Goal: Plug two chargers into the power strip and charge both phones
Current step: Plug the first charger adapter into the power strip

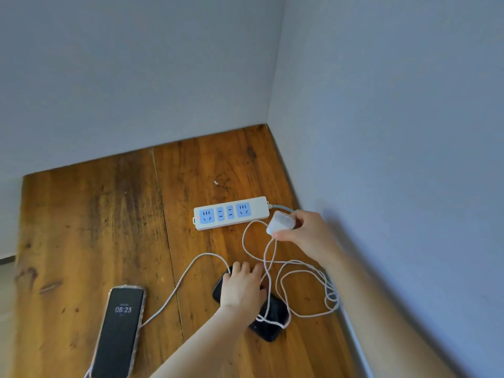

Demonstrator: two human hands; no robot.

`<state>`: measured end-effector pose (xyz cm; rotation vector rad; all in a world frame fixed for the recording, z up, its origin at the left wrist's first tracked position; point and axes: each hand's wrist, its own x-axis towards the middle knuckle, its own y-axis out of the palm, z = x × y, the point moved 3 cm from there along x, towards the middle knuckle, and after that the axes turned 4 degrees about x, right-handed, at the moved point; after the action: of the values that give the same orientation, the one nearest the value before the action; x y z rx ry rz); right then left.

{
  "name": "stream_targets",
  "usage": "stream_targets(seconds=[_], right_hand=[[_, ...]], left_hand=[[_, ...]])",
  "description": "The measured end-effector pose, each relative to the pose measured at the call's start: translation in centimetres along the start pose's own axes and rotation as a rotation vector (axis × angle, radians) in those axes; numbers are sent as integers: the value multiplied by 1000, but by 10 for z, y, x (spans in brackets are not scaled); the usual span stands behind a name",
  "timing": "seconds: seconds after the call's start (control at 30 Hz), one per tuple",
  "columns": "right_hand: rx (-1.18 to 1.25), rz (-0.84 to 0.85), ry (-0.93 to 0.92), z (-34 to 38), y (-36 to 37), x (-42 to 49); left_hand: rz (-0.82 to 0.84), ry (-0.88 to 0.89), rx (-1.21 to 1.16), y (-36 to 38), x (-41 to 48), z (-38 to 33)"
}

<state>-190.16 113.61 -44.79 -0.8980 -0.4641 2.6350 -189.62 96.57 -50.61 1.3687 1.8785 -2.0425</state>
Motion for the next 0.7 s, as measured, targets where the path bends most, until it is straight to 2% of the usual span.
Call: stream_targets(seconds=[0.17, 0.23, 0.33, 0.43, 0.7], right_hand=[[96, 79, -10, 3, 6, 10], [130, 113, -22, 3, 8, 11], [168, 134, -50, 3, 11, 11], [257, 144, -55, 4, 13, 11], [380, 80, -37, -1, 27, 12]], left_hand=[[-234, -243, -840, -27, 9, 10], [-233, -253, -1203, -39, 13, 9], [-111, -240, -1605, -54, 19, 5], [-79, -254, -1710, -60, 18, 2], [-193, -348, -1786, -63, 27, 9]])
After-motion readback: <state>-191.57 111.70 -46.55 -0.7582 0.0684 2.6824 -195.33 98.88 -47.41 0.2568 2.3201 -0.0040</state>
